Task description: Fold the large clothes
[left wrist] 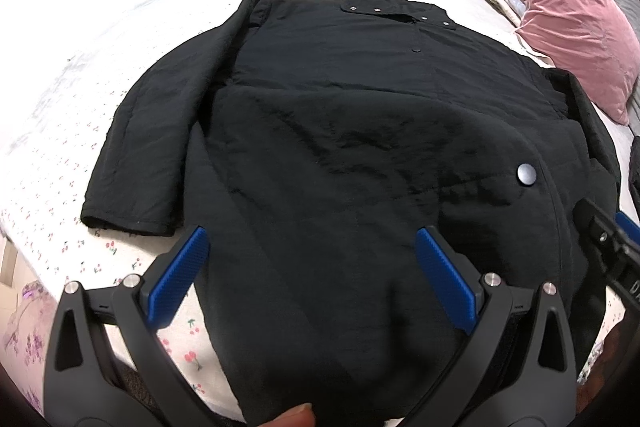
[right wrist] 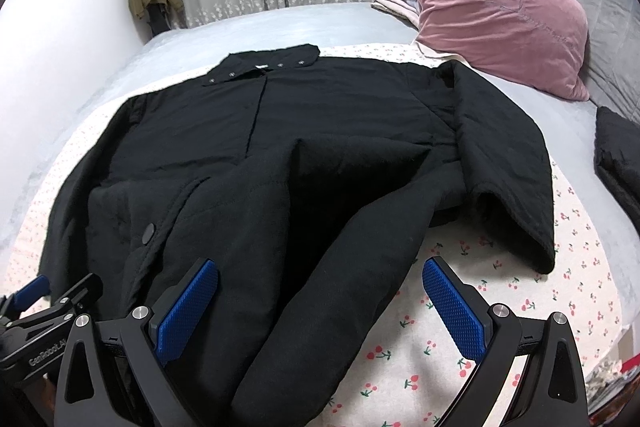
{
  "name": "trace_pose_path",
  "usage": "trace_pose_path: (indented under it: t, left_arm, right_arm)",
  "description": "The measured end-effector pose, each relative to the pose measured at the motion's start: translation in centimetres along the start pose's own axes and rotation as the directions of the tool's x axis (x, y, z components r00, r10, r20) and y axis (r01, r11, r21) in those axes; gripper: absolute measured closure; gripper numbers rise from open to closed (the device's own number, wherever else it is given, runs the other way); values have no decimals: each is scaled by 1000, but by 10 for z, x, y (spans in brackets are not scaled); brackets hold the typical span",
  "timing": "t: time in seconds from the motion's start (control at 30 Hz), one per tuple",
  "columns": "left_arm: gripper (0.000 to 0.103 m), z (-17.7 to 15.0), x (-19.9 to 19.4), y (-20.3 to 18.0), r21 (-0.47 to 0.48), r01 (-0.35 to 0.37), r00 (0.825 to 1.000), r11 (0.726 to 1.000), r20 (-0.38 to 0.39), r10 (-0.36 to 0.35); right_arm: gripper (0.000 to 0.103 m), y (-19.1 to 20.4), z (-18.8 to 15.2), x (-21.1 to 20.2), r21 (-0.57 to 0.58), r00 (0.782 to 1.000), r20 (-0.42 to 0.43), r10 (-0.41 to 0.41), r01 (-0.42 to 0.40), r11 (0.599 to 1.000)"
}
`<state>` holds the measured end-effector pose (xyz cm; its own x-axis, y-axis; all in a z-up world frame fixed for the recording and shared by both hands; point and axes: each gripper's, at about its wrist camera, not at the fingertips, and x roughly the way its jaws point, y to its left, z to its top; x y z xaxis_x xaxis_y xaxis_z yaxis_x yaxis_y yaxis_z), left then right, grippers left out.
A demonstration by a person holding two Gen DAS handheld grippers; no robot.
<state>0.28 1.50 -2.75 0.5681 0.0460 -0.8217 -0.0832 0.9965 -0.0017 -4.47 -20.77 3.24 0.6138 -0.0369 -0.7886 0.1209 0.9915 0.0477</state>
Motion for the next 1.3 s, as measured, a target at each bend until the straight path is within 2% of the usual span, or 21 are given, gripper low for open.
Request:
trace_pose_path:
  t: [0.13, 0.23, 0.43, 0.67, 0.77, 0.87, 1.0, 1.1, 1.13, 1.2, 1.23, 1.3]
  left_arm:
    - [0, -1, 7, 11, 14, 43, 998, 999, -49, -43]
    - [0, -4, 12, 26, -6, 107, 991, 994, -80, -107]
    - [0, -13, 18, 54, -24, 186, 976, 982, -106, -188]
    - [0, -38, 35, 75, -59, 304, 940, 951, -146, -309]
    - [0, -50, 50, 84, -94, 336, 921, 937, -178, -348]
    - [0, -60, 42, 83, -26, 343, 933, 939, -108, -344]
    - [0, -75, 36, 70, 113, 287, 957, 951, -68, -281]
    - [0, -74, 34, 72, 107, 293, 955, 950, -88, -284]
    - [0, -71, 33, 76, 81, 316, 946, 945, -106, -308]
    - [0, -64, 30, 89, -1, 392, 913, 920, -125, -389]
    - [0, -61, 28, 100, -70, 446, 883, 892, -130, -451]
    - [0, -57, 27, 118, -186, 517, 834, 835, -112, -541]
  right_arm:
    - [0, -5, -1, -7, -17, 998, 51, 44, -43, 999]
    - [0, -11, -5, -13, -42, 996, 78, 50, -47, 998]
    - [0, -46, -9, -7, 26, 991, 35, 131, -132, 991]
    - [0, -72, -24, 8, 77, 974, -9, 227, -225, 971]
    - [0, -80, -31, 24, 147, 947, -67, 313, -301, 942]
    - [0, -89, -36, 36, 233, 912, -92, 399, -370, 900]
    - [0, -100, -45, 59, 354, 861, -114, 496, -431, 830]
    - [0, -108, -51, 73, 451, 827, -117, 549, -449, 772]
    - [0, -109, -49, 72, 457, 821, -115, 559, -456, 764]
    - [0, -114, -44, 66, 485, 783, -77, 617, -511, 710]
    - [0, -118, -42, 62, 500, 770, -49, 636, -532, 683]
    - [0, -119, -40, 56, 510, 756, -15, 654, -557, 655]
